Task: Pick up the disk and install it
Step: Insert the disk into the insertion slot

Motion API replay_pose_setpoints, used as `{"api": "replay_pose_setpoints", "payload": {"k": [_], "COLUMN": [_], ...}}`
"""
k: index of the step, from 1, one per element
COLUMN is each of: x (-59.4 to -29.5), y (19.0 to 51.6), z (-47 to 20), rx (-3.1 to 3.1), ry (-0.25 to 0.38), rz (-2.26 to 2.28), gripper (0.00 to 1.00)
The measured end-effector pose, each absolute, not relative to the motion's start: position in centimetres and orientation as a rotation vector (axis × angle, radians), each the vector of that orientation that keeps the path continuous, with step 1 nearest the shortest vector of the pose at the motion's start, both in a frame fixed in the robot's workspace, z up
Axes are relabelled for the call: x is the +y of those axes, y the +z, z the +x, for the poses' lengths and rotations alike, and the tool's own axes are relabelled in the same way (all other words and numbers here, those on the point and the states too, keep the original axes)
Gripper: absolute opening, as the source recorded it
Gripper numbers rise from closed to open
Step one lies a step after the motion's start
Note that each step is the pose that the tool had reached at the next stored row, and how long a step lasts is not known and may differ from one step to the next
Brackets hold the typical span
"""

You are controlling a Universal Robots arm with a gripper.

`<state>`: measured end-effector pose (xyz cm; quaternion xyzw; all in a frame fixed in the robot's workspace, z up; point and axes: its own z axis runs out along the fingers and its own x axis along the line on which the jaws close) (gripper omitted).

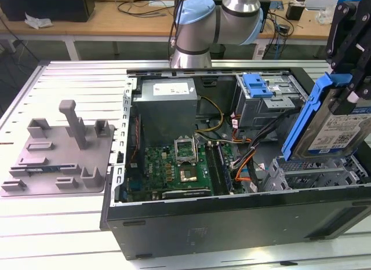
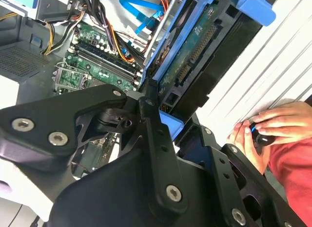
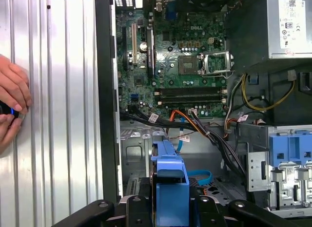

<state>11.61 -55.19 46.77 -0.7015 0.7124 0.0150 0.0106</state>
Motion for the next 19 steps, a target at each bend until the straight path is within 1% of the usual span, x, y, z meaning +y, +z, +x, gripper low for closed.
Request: {"api": "replay_pose_setpoints", "payload": {"k": [9, 19], "x": [-55.19, -55.19], "y": [46.80, 46.79], "z": [11.87, 12.54], "rx": [2.225, 2.230], "ry": [0.050, 0.087], "rz": [-2.191, -2.218], "gripper": [0.36, 0.36]}}
